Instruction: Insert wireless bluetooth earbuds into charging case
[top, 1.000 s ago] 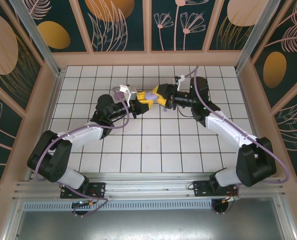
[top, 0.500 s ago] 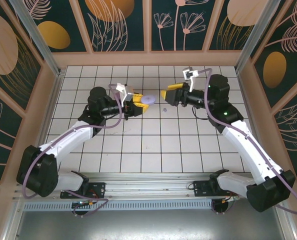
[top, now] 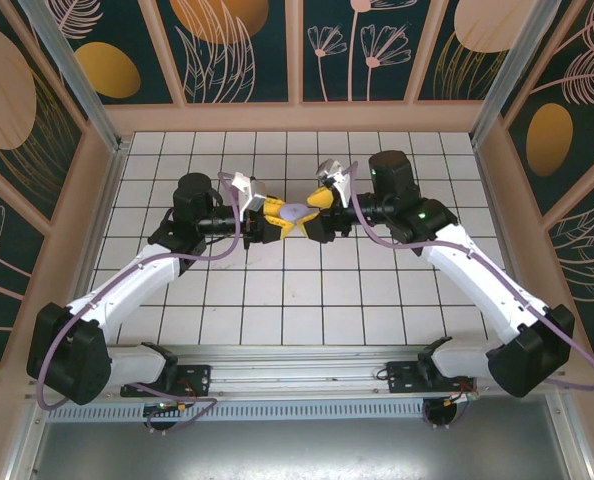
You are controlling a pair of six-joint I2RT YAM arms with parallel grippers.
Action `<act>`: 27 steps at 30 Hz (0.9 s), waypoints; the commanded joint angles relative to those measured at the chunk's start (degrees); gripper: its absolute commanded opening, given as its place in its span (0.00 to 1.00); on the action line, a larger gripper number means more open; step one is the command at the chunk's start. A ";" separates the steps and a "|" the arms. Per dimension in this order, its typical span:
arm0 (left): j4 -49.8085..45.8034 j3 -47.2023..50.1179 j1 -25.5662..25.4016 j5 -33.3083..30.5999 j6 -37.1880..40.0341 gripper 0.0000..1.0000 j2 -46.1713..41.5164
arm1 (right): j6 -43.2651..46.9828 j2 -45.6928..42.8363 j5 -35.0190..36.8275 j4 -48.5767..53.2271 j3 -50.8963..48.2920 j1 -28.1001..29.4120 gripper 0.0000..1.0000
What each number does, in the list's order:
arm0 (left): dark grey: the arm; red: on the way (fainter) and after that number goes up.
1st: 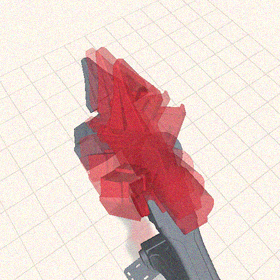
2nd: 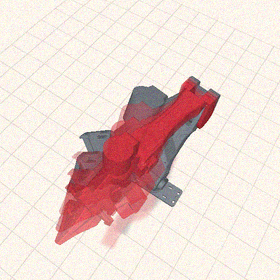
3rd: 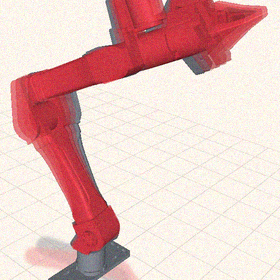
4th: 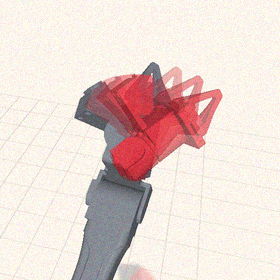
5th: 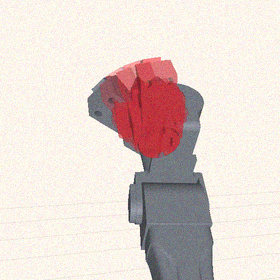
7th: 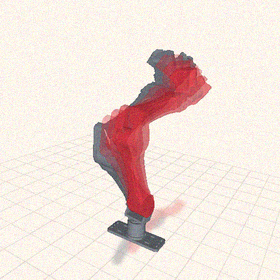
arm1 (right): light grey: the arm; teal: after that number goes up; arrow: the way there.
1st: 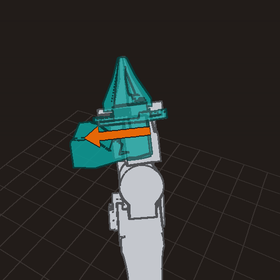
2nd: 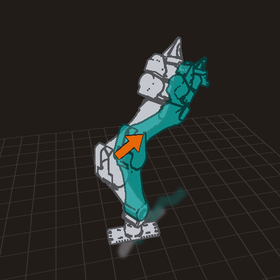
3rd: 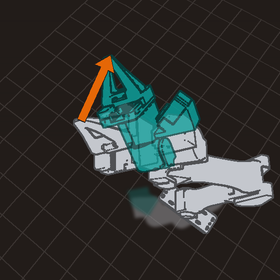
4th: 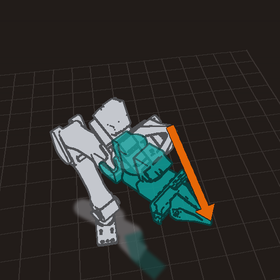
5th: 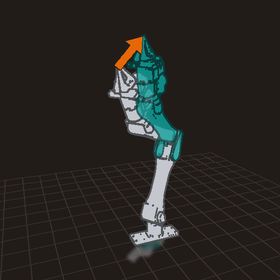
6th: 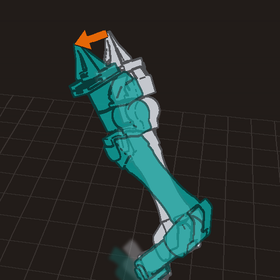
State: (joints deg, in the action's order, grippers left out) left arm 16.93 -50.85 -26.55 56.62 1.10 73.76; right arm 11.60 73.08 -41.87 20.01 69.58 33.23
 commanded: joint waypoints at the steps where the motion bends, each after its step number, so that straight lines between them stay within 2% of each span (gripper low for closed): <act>1: -0.07 -1.71 0.34 2.29 0.60 0.10 -0.38 | 4.22 0.88 -2.88 2.73 2.78 0.66 0.72; 6: 1.52 -1.98 0.36 3.91 -1.10 0.10 0.66 | 6.55 0.07 -2.89 2.08 1.56 0.70 0.69; 15: 2.98 -1.62 0.35 4.72 -2.67 0.09 1.02 | 6.99 0.40 -0.67 0.74 2.21 0.74 0.53; 20: 3.17 -1.71 0.41 5.07 -2.80 0.09 0.73 | 6.76 1.08 -2.21 -0.01 2.48 0.75 0.52; 27: 4.29 -1.62 0.31 5.97 -4.21 0.07 1.17 | -3.20 3.31 -4.88 -4.15 3.63 -1.46 0.40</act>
State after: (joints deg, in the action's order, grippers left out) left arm 18.31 -51.24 -25.85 59.64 -2.26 74.63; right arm 13.74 75.05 -44.40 20.78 71.13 32.93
